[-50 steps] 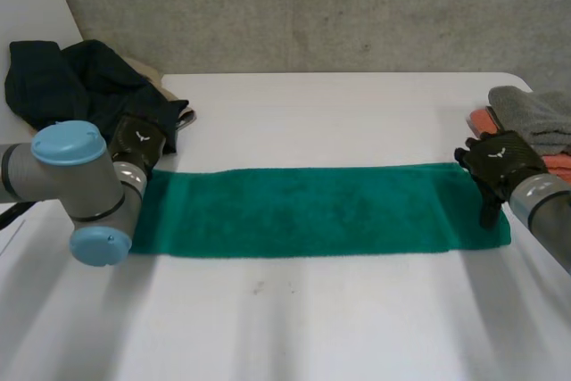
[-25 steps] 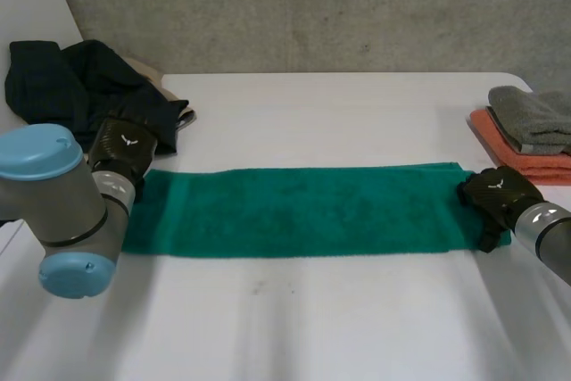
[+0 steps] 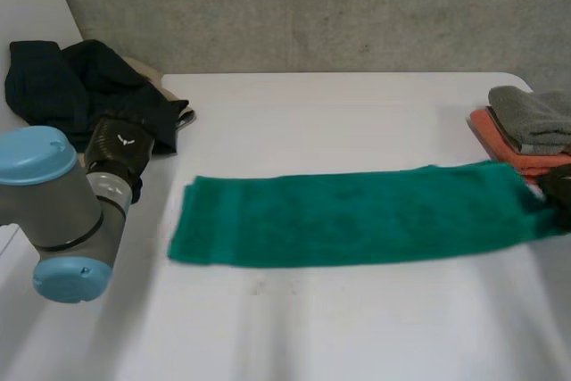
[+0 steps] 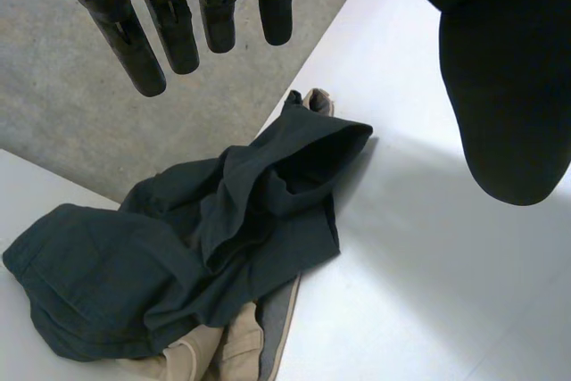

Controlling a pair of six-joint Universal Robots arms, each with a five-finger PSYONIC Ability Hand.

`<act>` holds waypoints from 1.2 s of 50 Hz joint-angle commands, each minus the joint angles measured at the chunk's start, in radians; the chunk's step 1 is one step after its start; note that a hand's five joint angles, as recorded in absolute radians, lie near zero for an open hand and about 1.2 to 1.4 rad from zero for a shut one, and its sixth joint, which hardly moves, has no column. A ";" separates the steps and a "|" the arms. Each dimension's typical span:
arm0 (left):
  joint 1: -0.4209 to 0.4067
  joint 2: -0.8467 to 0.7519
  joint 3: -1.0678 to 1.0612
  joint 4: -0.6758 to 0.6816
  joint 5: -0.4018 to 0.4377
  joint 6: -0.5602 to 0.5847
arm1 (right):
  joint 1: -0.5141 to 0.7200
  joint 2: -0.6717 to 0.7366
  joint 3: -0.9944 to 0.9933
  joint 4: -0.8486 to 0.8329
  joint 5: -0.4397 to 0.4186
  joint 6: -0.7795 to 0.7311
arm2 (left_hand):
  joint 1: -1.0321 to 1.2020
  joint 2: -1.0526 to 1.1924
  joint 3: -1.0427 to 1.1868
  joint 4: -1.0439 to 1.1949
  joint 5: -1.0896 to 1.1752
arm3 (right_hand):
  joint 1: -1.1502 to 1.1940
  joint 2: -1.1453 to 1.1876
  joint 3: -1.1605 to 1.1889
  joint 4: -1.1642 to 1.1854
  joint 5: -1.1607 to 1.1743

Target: Fold the laundry.

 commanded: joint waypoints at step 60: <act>-0.275 0.044 0.063 -0.002 -0.006 -0.129 | 0.615 0.036 0.042 -0.018 0.081 0.062 | 0.004 0.001 -0.006 0.003 0.006 | -0.002 -0.149 -0.154 -0.159 -0.110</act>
